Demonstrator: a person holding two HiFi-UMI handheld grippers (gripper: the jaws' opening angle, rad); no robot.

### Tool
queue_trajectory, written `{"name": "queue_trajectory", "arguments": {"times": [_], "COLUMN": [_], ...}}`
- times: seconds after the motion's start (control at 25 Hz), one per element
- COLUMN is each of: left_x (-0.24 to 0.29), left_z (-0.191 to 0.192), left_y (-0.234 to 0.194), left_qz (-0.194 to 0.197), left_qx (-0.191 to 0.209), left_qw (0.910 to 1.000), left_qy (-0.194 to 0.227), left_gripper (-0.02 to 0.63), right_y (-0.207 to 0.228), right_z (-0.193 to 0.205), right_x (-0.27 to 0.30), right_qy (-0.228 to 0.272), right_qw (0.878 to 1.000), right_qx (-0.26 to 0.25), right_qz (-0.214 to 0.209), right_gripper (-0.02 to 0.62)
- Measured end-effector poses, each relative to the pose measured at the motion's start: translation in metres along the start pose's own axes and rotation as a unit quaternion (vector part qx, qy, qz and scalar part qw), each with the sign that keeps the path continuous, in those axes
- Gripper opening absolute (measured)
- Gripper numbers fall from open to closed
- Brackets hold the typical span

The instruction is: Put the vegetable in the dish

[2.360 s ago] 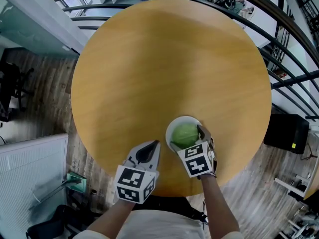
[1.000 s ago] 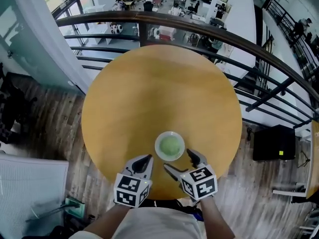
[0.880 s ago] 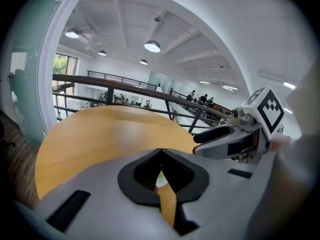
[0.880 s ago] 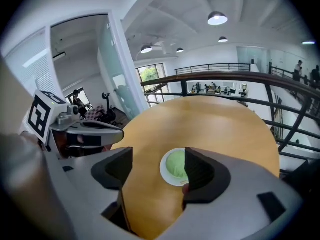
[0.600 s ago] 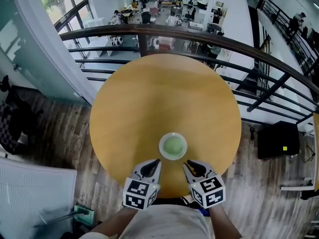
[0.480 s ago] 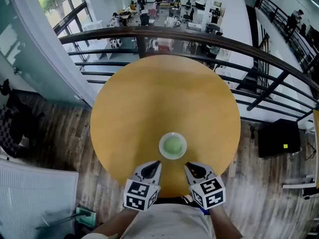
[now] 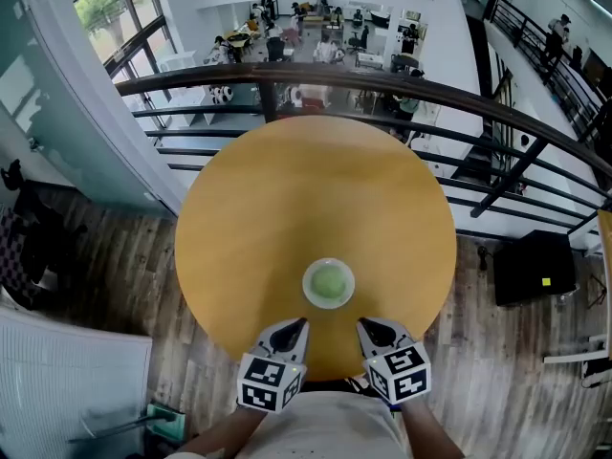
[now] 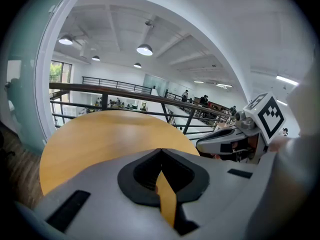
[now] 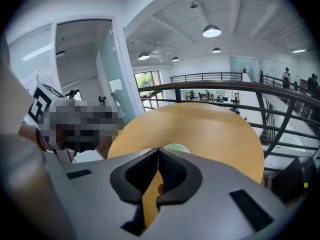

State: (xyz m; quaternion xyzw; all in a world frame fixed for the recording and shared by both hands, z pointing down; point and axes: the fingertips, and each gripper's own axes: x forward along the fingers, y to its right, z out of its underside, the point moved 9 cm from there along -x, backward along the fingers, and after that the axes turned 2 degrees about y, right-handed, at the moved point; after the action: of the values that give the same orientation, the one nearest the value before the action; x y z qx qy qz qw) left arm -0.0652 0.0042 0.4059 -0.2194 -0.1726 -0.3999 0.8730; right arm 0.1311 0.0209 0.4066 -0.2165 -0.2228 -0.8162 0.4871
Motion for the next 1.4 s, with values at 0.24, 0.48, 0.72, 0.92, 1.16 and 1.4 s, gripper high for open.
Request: {"name": "queue_trajectory", "arguments": {"times": [0.24,0.48,0.72,0.92,1.16,1.4], "left_x": [0.000,0.000,-0.004,-0.006,-0.007,-0.002], "left_z": [0.000,0.000,0.001,0.003,0.002,0.008], "left_y": [0.000,0.002,0.004,0.003,0.004,0.004], "left_qz": [-0.004,-0.007,-0.009,-0.010,-0.011,-0.011], "left_qx": [0.000,0.000,-0.002,-0.001,-0.003,-0.003], "left_qw": [1.0000,1.0000,1.0000,0.9999,0.9999,0.9999], "left_qy": [0.001,0.004,0.004,0.005,0.002,0.001], "left_gripper": [0.021,0.021,0.021,0.021,0.021,0.021], "right_y": [-0.003,-0.004,-0.002,-0.001,0.001,0.006], "right_z": [-0.001,0.001,0.000,0.001,-0.002,0.005], "right_x": [0.001,-0.001,-0.004,-0.004,-0.006,-0.003], "right_qy": [0.002,0.006,0.007,0.008,0.006,0.005], "right_qw": [1.000,1.000,1.000,1.000,1.000,1.000], "right_qx": [-0.001,-0.004,0.000,0.001,0.000,0.000], "right_qz": [-0.009,-0.008,-0.009,-0.008,-0.010,-0.010], "right_gripper": [0.025,0.025,0.025,0.025,0.025,0.025]}}
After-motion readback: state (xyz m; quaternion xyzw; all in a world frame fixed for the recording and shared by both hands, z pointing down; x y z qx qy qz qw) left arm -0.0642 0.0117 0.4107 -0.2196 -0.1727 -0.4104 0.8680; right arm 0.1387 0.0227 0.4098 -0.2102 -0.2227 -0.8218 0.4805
